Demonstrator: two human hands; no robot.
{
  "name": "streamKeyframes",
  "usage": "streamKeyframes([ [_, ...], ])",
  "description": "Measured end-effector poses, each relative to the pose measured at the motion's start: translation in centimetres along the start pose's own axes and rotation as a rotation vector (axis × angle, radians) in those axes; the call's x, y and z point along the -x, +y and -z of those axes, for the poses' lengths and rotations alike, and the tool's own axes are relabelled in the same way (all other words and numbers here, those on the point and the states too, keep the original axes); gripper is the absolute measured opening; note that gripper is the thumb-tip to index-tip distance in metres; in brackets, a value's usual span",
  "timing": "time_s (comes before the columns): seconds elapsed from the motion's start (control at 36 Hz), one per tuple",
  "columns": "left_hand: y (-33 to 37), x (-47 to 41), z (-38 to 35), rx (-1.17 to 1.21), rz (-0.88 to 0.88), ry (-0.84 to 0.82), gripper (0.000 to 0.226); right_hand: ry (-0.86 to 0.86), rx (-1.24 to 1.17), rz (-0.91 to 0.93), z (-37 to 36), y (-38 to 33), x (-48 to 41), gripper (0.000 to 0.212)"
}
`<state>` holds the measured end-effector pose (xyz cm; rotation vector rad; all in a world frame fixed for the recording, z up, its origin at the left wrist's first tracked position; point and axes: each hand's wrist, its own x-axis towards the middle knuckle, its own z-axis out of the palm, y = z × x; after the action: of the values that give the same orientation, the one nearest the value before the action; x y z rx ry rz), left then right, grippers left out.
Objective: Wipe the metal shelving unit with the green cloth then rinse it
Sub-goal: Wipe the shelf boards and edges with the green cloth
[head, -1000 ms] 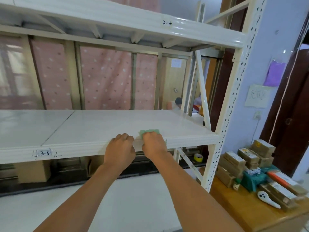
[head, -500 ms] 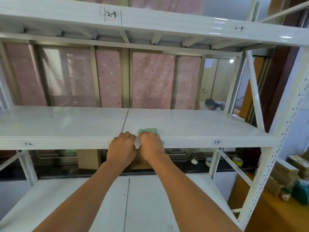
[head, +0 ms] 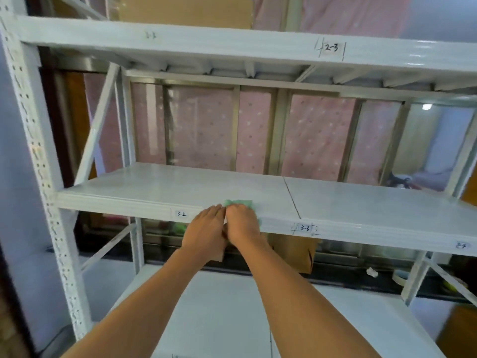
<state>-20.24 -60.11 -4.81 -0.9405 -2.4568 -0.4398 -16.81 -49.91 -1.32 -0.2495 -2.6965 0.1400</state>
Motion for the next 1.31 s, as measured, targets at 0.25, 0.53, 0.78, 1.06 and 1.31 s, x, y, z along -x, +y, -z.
streamKeyframes([
  [0.25,-9.3,4.2,3.1,-0.013,0.106,-0.021,0.064,-0.002,0.011,-0.025,-2.0,-8.3,-2.4,0.023],
  [0.53,-17.9,8.7,4.7,0.034,0.268,-0.049,0.057,0.01,0.08,-0.016,-4.7,-17.7,-4.8,0.021],
  [0.78,-25.1,6.6,6.3,-0.102,0.212,0.064,0.057,0.038,0.121,0.053,-7.5,-25.5,-7.4,0.019],
  [1.06,-33.2,4.7,7.7,-0.227,0.143,0.07,0.044,0.073,0.174,0.082,-10.1,-30.6,-9.4,0.039],
  [1.31,-37.9,6.6,8.5,-0.143,0.163,0.116,0.023,0.048,0.121,0.124,-12.4,-36.6,-11.6,0.039],
])
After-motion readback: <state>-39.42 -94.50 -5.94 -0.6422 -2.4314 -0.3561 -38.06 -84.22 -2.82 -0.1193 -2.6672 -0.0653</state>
